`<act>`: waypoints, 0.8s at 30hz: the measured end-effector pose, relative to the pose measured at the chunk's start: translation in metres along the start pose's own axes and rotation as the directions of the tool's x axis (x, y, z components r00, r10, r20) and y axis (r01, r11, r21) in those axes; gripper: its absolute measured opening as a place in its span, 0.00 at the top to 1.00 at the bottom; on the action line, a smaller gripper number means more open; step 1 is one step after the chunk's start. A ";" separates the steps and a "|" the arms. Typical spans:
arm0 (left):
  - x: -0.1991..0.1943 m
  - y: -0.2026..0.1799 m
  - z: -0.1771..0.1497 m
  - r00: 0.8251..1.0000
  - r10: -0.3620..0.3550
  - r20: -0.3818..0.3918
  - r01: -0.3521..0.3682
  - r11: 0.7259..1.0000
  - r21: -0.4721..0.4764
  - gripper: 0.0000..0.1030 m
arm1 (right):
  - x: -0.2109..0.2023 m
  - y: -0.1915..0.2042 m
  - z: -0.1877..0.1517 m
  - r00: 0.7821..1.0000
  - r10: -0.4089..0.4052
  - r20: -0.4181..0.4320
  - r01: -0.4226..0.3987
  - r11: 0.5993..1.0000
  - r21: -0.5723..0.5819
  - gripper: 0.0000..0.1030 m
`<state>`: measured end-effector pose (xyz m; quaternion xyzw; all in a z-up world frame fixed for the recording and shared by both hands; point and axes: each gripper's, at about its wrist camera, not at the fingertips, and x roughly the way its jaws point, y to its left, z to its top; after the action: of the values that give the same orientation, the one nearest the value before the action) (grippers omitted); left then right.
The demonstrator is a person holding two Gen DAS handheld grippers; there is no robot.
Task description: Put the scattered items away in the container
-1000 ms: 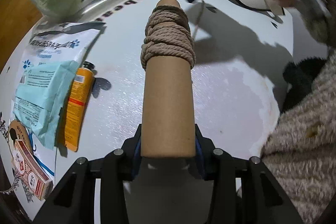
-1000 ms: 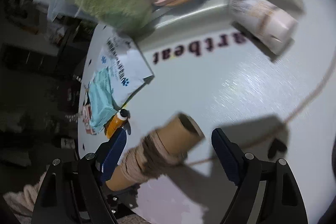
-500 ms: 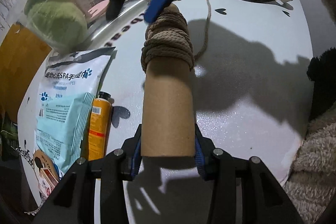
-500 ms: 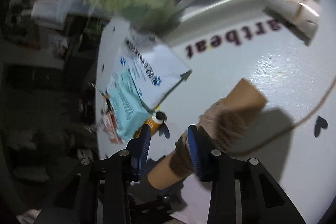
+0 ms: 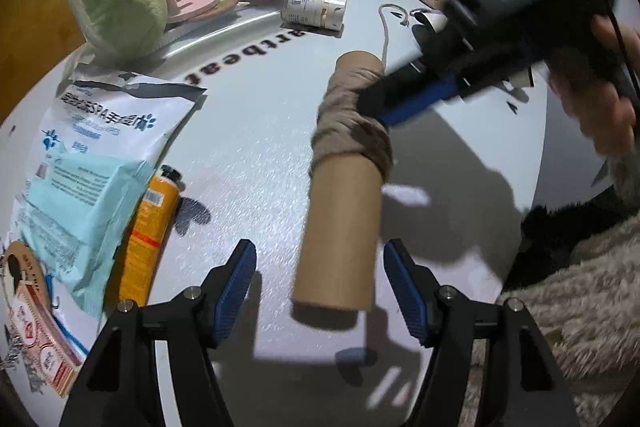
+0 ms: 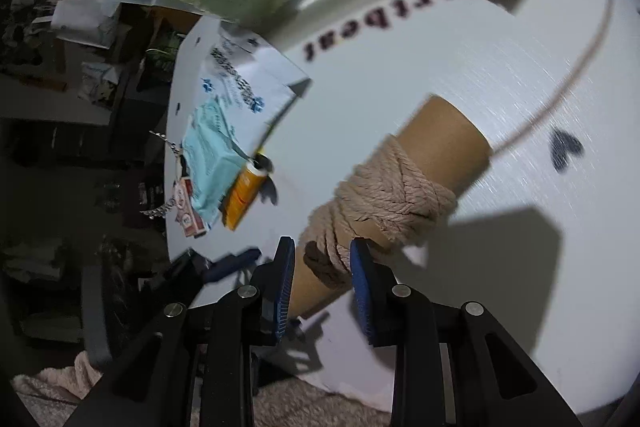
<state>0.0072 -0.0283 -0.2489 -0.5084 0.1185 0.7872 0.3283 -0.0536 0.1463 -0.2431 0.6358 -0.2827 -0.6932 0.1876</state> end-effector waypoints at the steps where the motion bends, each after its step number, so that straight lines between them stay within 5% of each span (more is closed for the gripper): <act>1: 0.003 -0.001 0.002 1.000 -0.012 -0.008 0.012 1.000 -0.007 0.36 | 0.001 -0.004 -0.003 1.000 -0.021 -0.001 0.021 1.000 0.012 0.71; 4: 0.015 -0.007 0.007 0.998 -0.046 -0.048 0.046 0.999 0.003 0.38 | 0.003 -0.018 -0.011 1.000 -0.028 -0.004 0.028 0.997 0.066 0.71; 6: 0.024 -0.013 0.007 0.994 -0.069 -0.089 0.072 0.997 0.022 0.57 | 0.001 -0.024 -0.014 1.000 -0.021 -0.002 0.021 0.996 0.085 0.71; 7: 0.026 -0.016 0.007 0.993 -0.063 -0.098 0.067 0.997 0.039 0.58 | -0.001 -0.023 -0.015 0.999 -0.038 -0.001 0.038 0.997 0.070 0.71; 10: 0.029 -0.034 0.007 0.996 0.009 -0.084 0.003 0.991 0.137 0.59 | -0.015 -0.014 -0.016 0.992 -0.125 0.024 0.126 0.992 -0.030 0.71; 13: 0.031 -0.049 0.004 0.991 0.128 -0.046 -0.113 0.962 0.249 0.59 | -0.033 0.003 -0.016 0.969 -0.232 0.081 0.244 0.946 -0.214 0.71; 16: 0.036 -0.066 -0.002 0.968 0.252 0.001 -0.232 0.892 0.387 0.59 | -0.046 0.018 -0.015 0.931 -0.336 0.140 0.364 0.847 -0.387 0.70; 19: 0.039 -0.079 -0.011 0.939 0.339 0.061 -0.322 0.804 0.500 0.59 | -0.055 0.024 -0.007 0.912 -0.378 0.158 0.406 0.779 -0.477 0.50; 22: 0.041 -0.086 -0.021 0.911 0.394 0.123 -0.387 0.714 0.584 0.59 | -0.058 0.022 0.009 0.919 -0.365 0.149 0.390 0.792 -0.470 0.49; 24: 0.041 -0.090 -0.027 0.899 0.409 0.159 -0.412 0.663 0.625 0.59 | -0.056 0.016 0.021 0.932 -0.337 0.134 0.362 0.835 -0.415 0.49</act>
<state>0.0730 0.0414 -0.2837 -0.3222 0.4920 0.7522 0.2972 -0.0694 0.1720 -0.1885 0.5997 -0.0060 -0.7782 0.1863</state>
